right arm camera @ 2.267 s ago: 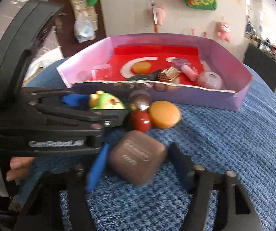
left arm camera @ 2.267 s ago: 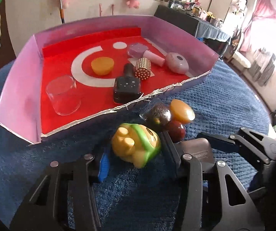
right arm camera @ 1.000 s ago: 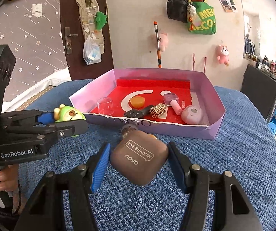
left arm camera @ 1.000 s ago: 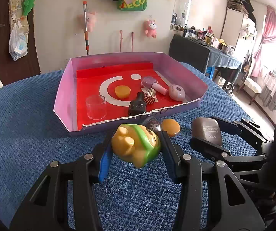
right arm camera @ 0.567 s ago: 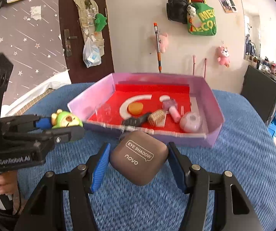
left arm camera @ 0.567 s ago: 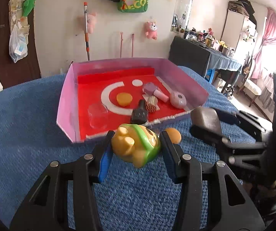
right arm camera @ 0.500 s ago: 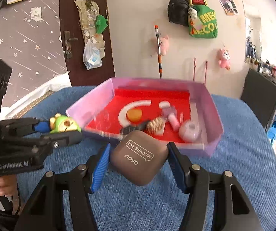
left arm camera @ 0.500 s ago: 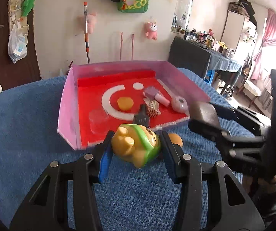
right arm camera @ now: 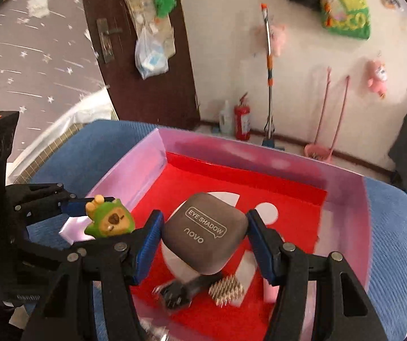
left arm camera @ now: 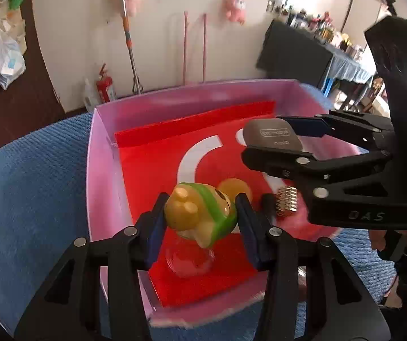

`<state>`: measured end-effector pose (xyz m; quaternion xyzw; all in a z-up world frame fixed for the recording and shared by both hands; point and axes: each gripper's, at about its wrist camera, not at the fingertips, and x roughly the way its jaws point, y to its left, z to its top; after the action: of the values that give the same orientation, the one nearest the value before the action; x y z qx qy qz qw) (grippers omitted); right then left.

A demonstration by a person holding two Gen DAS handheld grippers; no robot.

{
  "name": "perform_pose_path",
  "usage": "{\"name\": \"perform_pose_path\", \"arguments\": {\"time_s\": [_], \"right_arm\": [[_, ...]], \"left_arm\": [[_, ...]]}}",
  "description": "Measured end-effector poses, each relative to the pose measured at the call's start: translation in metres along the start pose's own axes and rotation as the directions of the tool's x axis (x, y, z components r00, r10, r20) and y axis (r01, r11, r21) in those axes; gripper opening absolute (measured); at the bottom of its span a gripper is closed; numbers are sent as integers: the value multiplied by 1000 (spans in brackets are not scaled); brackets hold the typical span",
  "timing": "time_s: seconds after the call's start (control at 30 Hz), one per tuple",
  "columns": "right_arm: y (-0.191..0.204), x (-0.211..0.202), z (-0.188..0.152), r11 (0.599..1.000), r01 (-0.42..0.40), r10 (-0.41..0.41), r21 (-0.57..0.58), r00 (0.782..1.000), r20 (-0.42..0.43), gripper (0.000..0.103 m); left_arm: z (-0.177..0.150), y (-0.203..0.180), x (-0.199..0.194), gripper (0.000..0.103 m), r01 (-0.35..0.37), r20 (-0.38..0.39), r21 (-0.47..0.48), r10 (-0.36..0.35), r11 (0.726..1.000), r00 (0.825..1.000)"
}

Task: Organize rigid objects
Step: 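Carry the toy figure and eye shadow case over the box with both tools, then open both tools to drop the toy figure and eye shadow case into the box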

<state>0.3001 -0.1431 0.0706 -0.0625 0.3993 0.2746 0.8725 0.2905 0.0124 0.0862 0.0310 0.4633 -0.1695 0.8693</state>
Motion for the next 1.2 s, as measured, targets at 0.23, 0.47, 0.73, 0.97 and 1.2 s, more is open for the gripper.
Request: {"name": "perform_pose_path", "arguments": {"time_s": [0.23,0.47,0.73,0.97,1.2], "right_arm": [[-15,56,15,1000,15,-15,2,990,-138,62],[-25,82,22,999,33,-36,-16,972,-232,62],[-25,100,15,998,48,-55,-33,958,-281,62],[-23,101,15,997,53,-65,-52,957,-284,63],[-17,102,14,996,60,-75,-61,956,-284,63]], "left_arm": [[11,13,36,45,-22,-93,20,24,1000,995],[12,14,55,45,-36,-145,41,41,999,989],[10,11,62,45,-65,-180,42,72,997,981],[11,10,62,46,-77,-176,39,83,996,981],[12,15,62,46,-69,-175,32,73,997,982]]}}
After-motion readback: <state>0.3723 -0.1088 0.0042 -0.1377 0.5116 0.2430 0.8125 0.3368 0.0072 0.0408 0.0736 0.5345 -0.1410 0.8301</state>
